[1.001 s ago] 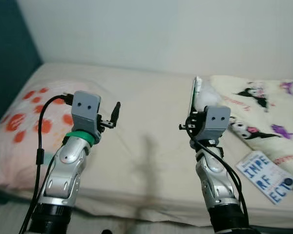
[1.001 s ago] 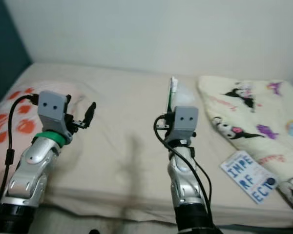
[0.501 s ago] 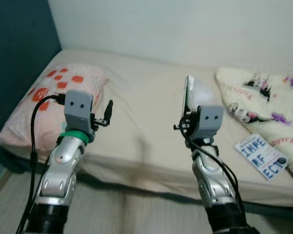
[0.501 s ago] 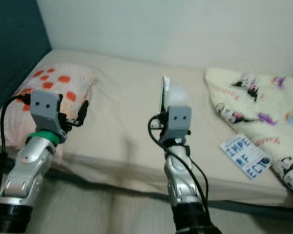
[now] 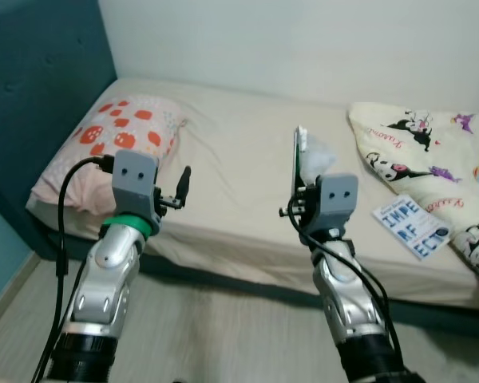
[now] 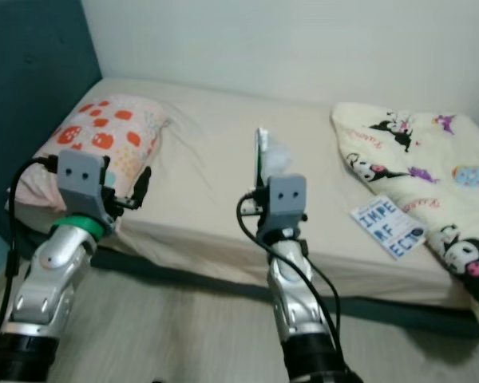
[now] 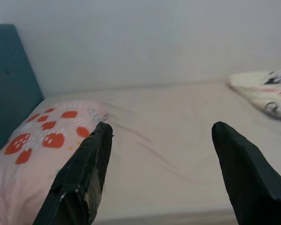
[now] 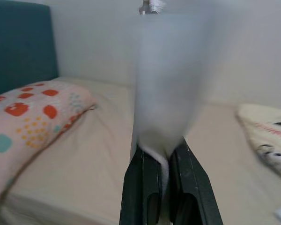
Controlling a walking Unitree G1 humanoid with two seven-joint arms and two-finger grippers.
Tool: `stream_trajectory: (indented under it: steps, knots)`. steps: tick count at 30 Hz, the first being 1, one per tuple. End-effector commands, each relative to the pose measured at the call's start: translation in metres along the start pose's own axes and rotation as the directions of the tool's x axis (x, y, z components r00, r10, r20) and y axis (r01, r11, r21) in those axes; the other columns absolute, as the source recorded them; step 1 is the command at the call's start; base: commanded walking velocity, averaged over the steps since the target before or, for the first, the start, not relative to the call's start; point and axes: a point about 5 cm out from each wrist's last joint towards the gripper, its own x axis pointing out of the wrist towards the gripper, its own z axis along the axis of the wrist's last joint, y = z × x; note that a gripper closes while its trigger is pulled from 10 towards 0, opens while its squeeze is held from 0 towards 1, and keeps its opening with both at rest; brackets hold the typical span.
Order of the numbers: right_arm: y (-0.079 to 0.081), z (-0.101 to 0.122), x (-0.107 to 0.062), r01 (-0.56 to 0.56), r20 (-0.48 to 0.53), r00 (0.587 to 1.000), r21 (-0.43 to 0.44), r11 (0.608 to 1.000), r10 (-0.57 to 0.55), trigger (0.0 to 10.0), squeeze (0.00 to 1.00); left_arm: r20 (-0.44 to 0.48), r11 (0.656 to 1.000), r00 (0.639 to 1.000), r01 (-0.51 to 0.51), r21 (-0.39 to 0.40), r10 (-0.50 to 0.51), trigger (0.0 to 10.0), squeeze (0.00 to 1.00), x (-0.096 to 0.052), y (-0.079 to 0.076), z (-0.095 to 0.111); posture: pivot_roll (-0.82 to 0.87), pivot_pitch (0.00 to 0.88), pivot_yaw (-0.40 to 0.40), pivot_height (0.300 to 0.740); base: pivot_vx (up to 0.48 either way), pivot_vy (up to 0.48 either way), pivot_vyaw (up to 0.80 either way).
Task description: Clean up the room
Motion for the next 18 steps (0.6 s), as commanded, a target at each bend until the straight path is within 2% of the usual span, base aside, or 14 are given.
stream_trajectory:
  steps: [1, 7, 18]
  knots:
    - [0.0013, -0.0041, -0.0016, -0.009, -0.017, 1.0, -0.007, 1.0, 0.009, 10.0, 0.0, -0.041, 1.0, 0.999, -0.01, 0.008, 0.01, 10.0, 0.0, -0.0007, 0.001, -0.0082, 0.01, 0.021, 0.001, 0.74, 0.0, 0.0, 0.79]
    - [0.0014, -0.0046, -0.0025, -0.012, -0.017, 1.0, 0.002, 1.0, 0.012, 10.0, 0.0, -0.062, 1.0, 0.998, -0.011, 0.004, 0.012, 10.0, 0.0, -0.0003, -0.0036, -0.0099, 0.01, 0.024, 0.001, 0.74, 0.0, 0.0, 0.79]
    - [0.0043, -0.0065, -0.0031, -0.029, -0.024, 0.999, 0.01, 1.0, 0.029, 10.0, 0.0, -0.081, 0.999, 0.996, -0.026, 0.025, 0.028, 10.0, 0.0, -0.001, -0.002, -0.0111, 0.03, 0.026, -0.005, 0.74, 0.0, 0.0, 0.79]
